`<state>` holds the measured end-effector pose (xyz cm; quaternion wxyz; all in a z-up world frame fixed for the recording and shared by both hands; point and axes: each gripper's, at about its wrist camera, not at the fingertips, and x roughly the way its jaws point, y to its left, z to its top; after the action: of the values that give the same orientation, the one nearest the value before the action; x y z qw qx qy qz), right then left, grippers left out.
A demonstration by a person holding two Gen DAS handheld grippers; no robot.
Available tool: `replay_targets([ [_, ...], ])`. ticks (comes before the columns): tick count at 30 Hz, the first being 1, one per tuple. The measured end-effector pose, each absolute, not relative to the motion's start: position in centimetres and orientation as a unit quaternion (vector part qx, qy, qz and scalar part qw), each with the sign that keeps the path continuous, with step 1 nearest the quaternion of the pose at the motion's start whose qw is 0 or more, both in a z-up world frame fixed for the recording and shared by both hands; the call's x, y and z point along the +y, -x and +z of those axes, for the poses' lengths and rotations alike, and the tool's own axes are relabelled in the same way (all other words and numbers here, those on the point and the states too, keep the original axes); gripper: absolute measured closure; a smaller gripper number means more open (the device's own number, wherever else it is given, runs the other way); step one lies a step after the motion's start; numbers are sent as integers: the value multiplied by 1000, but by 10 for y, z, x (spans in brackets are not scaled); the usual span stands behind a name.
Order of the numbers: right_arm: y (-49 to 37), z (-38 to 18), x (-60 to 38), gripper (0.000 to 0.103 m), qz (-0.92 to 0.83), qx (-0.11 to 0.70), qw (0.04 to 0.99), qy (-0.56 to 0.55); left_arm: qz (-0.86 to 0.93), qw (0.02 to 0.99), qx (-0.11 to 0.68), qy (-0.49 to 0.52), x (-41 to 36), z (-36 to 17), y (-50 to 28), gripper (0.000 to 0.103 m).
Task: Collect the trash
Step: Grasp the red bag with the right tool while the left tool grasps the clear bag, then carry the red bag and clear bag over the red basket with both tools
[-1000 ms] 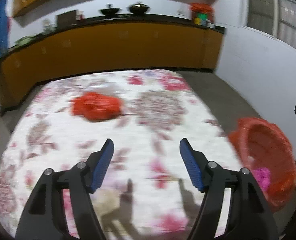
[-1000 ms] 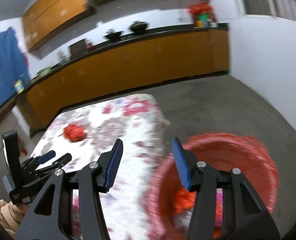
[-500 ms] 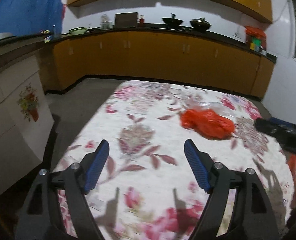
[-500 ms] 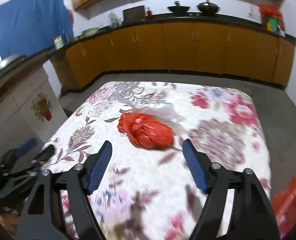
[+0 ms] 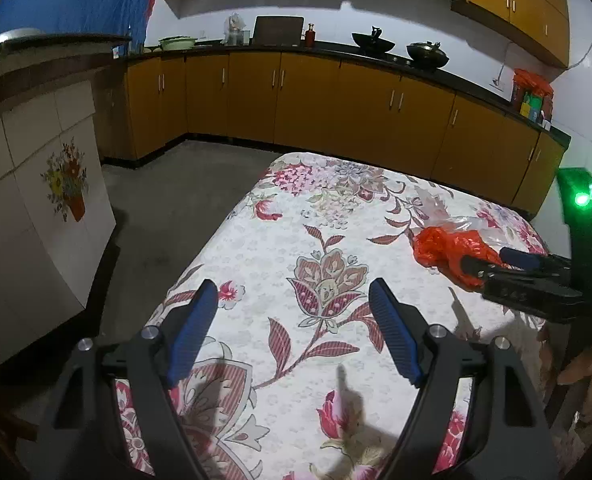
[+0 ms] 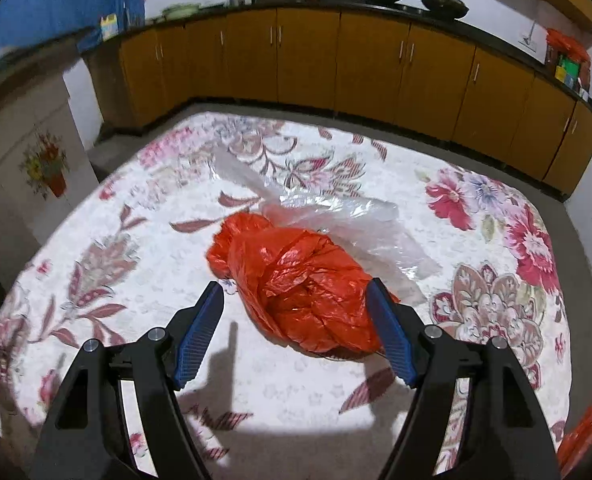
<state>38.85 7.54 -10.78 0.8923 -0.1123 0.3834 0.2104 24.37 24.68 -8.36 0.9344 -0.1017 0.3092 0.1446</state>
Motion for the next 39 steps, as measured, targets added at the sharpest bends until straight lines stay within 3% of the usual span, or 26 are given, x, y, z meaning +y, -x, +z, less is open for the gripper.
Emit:
replay_targets([
  [3,-395,-117,82,30,199,393,888,131,143,934,311,105,249,-85,-245,26],
  [6,-398,-121,80,53,193,397,888,130,141,934,312,103,248,-86,-246,26],
  [10,-394,-117,68,66,205,396,888,112,138,934,314,103,245,-86,-248,26],
  [24,-331,-88,-25,69,211,376,901,43,80,937,327,91,197,-81,-287,24],
  [32,-322,-64,-96,69,145,348,926,-13,21,941,337,25,147,-73,-379,24],
  [39,-323,-69,-118,69,136,355,924,-34,2,920,391,-27,113,-97,-457,23],
])
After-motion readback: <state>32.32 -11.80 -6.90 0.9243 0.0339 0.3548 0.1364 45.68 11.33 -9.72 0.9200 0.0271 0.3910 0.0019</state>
